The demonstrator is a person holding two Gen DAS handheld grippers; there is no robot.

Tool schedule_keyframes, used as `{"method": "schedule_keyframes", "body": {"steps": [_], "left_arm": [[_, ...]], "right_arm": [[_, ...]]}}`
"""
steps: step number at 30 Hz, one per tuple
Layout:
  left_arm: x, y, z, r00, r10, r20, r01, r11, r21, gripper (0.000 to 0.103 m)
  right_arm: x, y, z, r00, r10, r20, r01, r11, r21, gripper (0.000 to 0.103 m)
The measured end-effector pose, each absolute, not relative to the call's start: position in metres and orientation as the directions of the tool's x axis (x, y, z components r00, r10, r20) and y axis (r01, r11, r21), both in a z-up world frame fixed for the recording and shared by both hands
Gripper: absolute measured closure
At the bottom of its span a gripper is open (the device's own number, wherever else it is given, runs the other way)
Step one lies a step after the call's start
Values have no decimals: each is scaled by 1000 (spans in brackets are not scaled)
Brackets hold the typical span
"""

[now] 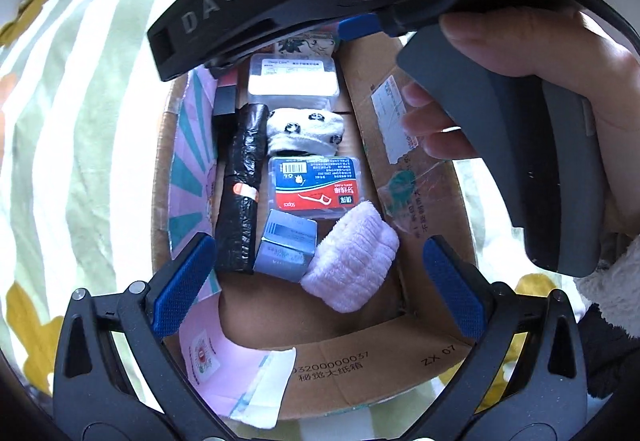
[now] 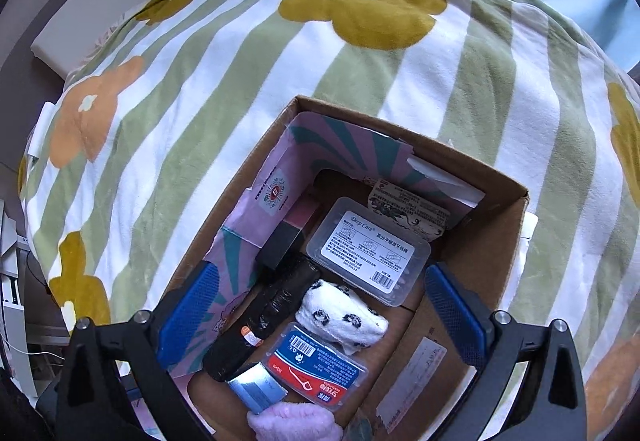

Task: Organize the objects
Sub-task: 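Open both grippers to drop the cube and lipstick into the box, then withdraw both grippers up and away from the cardboard box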

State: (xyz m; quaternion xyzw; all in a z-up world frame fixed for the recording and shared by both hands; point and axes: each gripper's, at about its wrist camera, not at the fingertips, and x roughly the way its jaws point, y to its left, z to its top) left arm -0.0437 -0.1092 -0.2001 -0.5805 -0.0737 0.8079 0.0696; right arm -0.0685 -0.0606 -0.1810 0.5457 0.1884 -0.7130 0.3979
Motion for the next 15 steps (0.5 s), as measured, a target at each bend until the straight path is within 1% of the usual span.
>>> {"method": "schedule_keyframes", "body": {"steps": [4,8,15], "left_arm": [[-42,-112,-191,-329,192,-924,-5,-979,-202,0],[-37,-108,-170,-348,177,-921,17,-981,-195,0],[-27,-95,-122,-389,160,-907,15,-984,-180,0]], "right_arm": [[-65,-49,-158,-107,-374,-921,773,-614,160,1],[-61,-30,-128,-129,-379,-916,757,-634,156,1],[-51,21,-67,-200,-390,-899,718,-683,136,1]]}}
